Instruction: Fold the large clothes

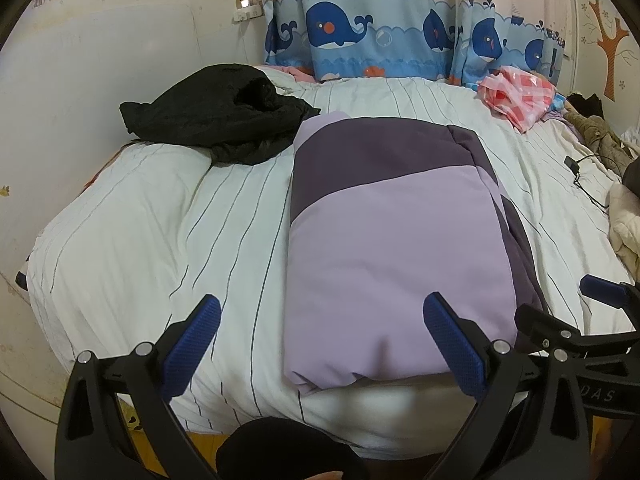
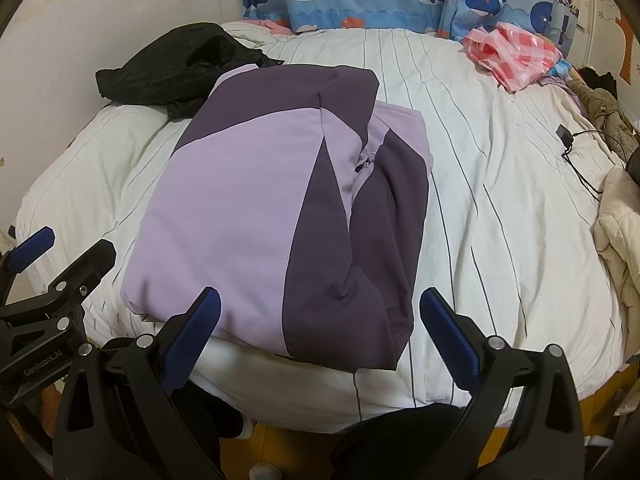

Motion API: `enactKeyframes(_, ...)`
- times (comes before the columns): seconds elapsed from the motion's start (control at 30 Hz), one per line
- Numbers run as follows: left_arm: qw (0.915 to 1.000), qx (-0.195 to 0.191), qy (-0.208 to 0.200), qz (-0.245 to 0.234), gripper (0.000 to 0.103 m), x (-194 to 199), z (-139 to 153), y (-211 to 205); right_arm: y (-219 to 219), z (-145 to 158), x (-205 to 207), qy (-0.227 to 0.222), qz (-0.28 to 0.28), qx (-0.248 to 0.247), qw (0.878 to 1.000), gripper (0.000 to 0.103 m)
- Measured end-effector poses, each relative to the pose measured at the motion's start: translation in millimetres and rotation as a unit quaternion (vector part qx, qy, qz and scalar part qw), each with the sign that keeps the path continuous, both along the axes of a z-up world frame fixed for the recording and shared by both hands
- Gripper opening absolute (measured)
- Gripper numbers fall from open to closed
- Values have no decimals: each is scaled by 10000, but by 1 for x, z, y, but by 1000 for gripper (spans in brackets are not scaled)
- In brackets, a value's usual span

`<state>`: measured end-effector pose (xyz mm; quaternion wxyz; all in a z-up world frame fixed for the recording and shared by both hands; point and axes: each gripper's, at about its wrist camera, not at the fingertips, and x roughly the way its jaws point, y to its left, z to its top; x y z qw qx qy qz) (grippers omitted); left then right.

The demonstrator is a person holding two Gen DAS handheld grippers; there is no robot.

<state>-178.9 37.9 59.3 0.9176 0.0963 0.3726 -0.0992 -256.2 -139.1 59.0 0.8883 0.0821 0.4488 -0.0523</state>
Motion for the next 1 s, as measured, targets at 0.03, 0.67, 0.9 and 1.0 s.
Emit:
enactKeyframes(0.03,10000,0,-7,6,98,0,0,0,0,0,0,0,2,-1,10000,96)
enactKeyframes(0.67,10000,-43,36,18,98,-1,-1,-1,-4,-4,3,44,34,17,10000,96)
enactKeyframes(0.9,10000,-59,66,21,98,1,-3,1,-6,-5,4,51,42,19,10000,96)
enactKeyframes(1.0,9999,-73,72,21,98,1,-3,2,-7,-5,4,55,45,23,10000,96)
